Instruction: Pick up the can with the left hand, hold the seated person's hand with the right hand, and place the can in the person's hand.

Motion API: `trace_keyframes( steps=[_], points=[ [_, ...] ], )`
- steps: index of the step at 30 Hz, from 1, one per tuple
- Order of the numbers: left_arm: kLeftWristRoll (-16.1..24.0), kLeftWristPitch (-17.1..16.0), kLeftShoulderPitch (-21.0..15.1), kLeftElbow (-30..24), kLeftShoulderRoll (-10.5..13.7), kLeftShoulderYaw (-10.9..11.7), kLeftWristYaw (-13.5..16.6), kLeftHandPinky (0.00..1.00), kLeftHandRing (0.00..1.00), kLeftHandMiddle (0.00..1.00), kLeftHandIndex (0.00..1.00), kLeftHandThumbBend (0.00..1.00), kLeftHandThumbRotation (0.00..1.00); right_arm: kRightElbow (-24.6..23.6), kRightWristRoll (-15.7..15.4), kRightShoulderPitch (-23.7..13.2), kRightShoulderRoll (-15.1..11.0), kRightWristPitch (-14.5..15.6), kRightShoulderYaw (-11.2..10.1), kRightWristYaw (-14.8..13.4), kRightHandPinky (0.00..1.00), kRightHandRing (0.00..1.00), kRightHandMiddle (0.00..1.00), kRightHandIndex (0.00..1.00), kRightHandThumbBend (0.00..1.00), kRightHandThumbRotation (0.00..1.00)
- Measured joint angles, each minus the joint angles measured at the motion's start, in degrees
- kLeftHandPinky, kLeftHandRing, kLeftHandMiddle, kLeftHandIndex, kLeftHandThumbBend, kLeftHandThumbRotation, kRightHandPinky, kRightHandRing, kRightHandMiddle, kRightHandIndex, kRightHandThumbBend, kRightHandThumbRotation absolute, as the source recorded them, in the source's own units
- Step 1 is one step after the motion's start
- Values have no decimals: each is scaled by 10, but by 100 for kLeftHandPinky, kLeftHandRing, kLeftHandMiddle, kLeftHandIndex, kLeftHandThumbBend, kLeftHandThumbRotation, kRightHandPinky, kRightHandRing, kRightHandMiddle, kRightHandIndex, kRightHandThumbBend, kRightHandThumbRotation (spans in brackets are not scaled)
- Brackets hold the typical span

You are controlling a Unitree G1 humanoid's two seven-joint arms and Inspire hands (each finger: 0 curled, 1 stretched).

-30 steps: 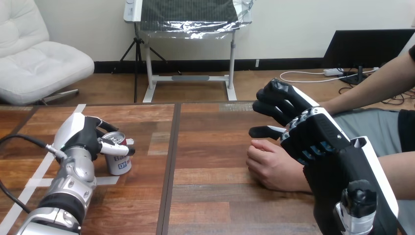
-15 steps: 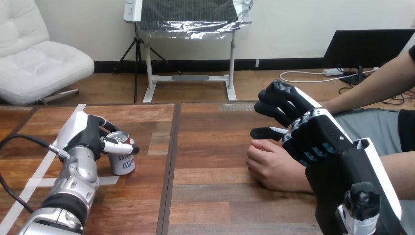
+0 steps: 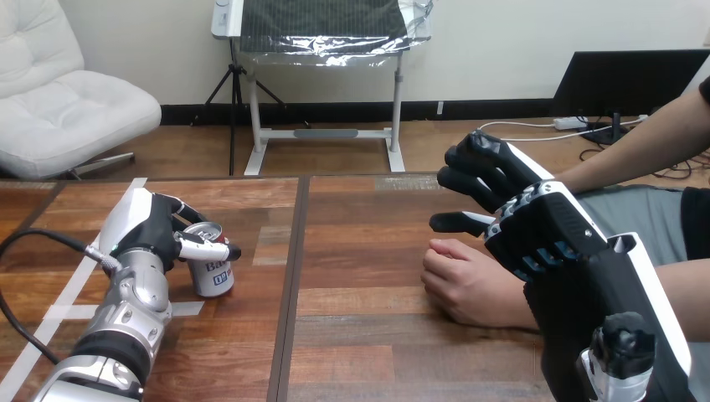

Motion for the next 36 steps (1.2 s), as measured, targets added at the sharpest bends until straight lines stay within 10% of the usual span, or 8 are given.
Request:
trace_keyframes(
  steps=[36],
  points=[
    [4, -25, 1, -10, 3, -3, -15, 30, 38, 45, 47, 72, 0, 12, -41, -28, -9, 18, -28, -4, 84, 90, 88, 87, 100, 92]
  ],
)
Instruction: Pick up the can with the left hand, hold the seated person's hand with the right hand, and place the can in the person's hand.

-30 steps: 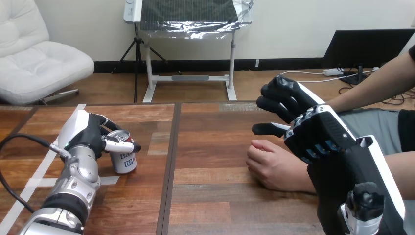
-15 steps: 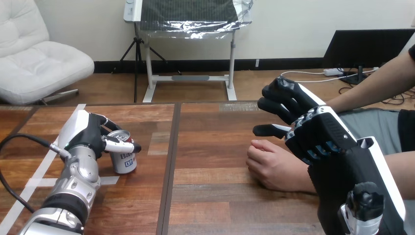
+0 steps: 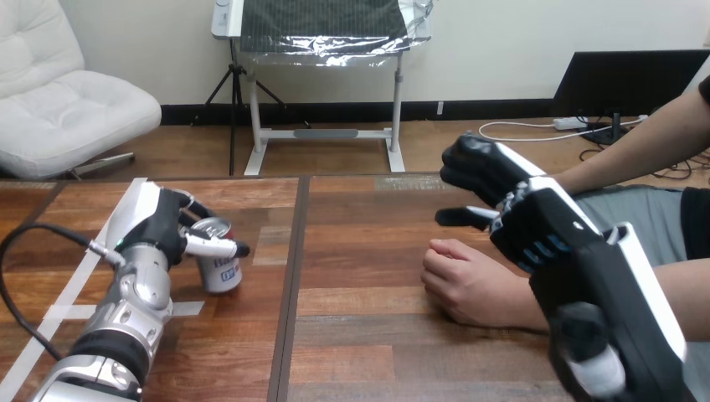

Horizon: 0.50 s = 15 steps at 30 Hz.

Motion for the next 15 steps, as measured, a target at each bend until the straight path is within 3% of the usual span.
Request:
trace_keyframes(
  steps=[15],
  points=[
    [1, -16, 3, -74, 12, 0, -20, 31, 37, 43, 45, 71, 0, 111, -39, -111, -48, -2, -58, 17, 86, 89, 89, 86, 91, 84]
  ],
)
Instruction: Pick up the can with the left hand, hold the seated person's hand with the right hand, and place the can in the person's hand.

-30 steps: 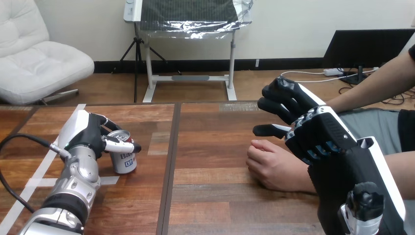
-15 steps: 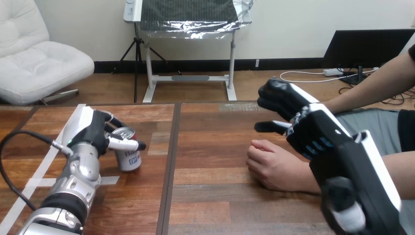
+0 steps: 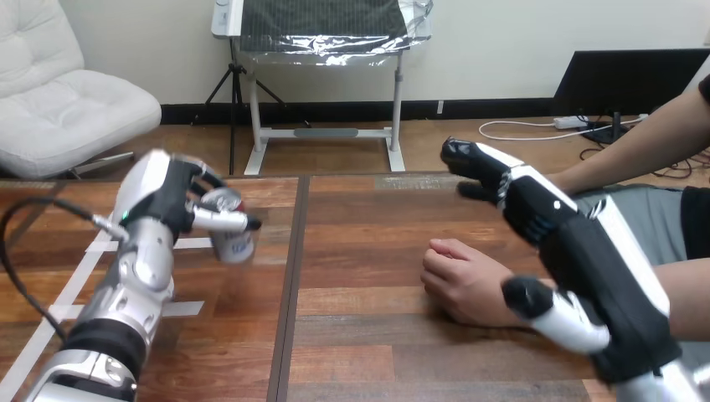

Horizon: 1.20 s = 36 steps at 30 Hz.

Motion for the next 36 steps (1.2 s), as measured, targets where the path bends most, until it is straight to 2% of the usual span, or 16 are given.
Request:
trace_keyframes(
  steps=[8, 15, 36],
  points=[
    [-1, 3, 11, -68, 8, 4, -20, 32, 37, 44, 45, 71, 0, 57, -5, -39, -17, -7, -16, 5, 84, 89, 89, 86, 92, 79],
    [-3, 12, 28, -128, 11, 6, -42, 30, 36, 42, 45, 71, 0, 96, -26, -59, -24, -11, -25, 4, 81, 88, 89, 86, 92, 79],
    [-3, 59, 105, -295, 15, 7, -108, 30, 35, 41, 43, 73, 0, 206, -100, -107, -73, -17, -28, 3, 79, 89, 92, 89, 87, 73]
  ],
)
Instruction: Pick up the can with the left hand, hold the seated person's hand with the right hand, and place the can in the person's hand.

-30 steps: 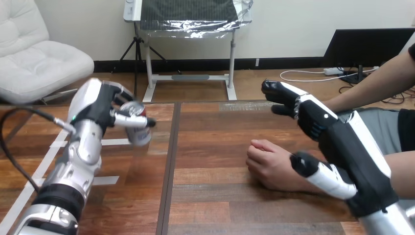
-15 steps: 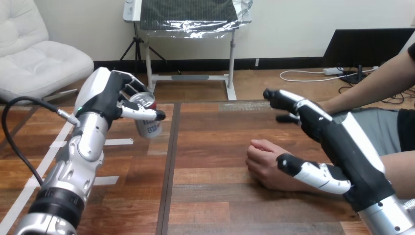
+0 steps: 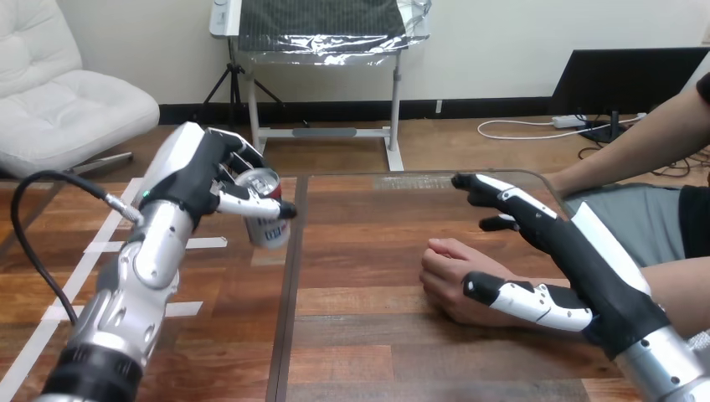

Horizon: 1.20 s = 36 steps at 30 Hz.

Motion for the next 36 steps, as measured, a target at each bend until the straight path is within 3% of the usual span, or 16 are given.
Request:
trace_keyframes(
  steps=[22, 36],
  points=[
    [-1, 46, 54, -130, 14, 5, -51, 27, 32, 39, 43, 74, 0, 115, -94, -84, -85, -2, 1, 1, 77, 89, 91, 90, 80, 61],
    [-1, 58, 55, -205, 19, 31, -62, 27, 32, 39, 43, 74, 0, 219, -141, -163, -134, -35, 7, -5, 81, 90, 91, 91, 84, 60]
  ],
)
